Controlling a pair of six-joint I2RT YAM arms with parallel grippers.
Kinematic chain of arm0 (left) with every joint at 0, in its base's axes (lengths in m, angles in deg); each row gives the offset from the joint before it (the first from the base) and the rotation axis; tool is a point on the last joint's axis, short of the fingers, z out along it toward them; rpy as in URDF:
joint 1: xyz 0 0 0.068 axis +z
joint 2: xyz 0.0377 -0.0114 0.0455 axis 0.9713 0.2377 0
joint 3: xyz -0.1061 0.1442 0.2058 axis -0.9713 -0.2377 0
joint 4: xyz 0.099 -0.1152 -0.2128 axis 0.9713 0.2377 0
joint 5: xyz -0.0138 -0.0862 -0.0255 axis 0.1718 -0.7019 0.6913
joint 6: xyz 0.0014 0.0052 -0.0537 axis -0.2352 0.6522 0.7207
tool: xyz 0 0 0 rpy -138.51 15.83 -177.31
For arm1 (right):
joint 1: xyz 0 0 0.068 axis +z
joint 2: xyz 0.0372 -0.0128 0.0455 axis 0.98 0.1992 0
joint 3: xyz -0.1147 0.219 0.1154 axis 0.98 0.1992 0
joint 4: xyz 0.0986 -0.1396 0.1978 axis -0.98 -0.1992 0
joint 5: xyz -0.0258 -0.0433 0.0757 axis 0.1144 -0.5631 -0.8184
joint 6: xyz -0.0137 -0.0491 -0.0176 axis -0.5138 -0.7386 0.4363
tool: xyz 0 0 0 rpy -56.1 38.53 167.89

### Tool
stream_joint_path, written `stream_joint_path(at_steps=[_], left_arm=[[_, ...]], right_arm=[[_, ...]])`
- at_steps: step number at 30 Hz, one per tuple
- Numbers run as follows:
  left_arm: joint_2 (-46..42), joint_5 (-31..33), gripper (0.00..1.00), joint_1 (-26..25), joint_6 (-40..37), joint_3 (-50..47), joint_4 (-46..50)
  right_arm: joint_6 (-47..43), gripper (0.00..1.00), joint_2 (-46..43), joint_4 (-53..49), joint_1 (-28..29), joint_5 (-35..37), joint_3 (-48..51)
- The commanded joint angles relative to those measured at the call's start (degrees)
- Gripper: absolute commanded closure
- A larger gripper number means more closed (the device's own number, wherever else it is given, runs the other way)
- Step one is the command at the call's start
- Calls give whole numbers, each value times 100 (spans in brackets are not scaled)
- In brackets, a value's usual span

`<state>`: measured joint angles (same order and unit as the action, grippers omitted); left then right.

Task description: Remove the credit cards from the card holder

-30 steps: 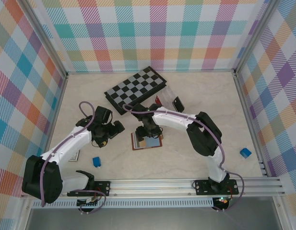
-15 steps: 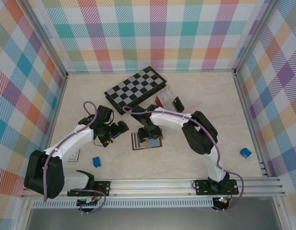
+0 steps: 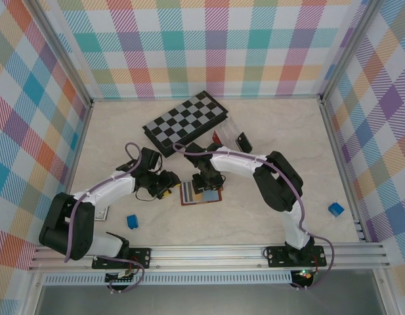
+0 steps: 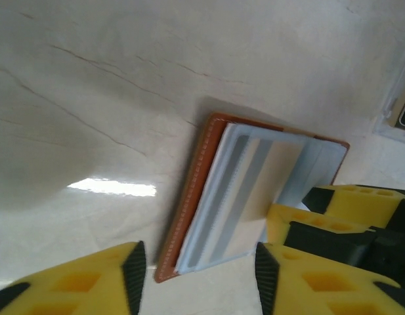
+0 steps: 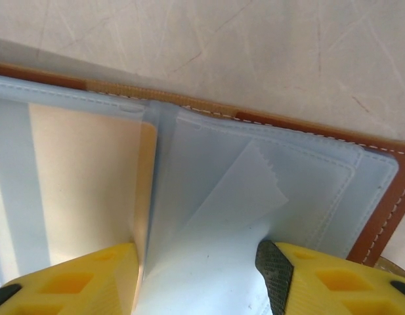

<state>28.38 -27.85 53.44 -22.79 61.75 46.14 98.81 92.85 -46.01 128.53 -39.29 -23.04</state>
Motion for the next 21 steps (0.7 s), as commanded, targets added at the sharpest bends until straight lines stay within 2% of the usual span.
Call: stream_joint_path(at_steps=[1,9,14,21], left_arm=[[208,-369,61,-195,47,36,-468],[594,-202,76,-489,76,163,-717],[676,-21,78,-535,84,174,-675],[896,-140,84,-567,-32,196,-734]], right_arm=[[32,45,231,-93,-10,-183,281],[22,45,303,-160,-10,-209,206],[22,45,310,-152,-8,-236,195],[-5,47,328,-122,-9,-306,222]])
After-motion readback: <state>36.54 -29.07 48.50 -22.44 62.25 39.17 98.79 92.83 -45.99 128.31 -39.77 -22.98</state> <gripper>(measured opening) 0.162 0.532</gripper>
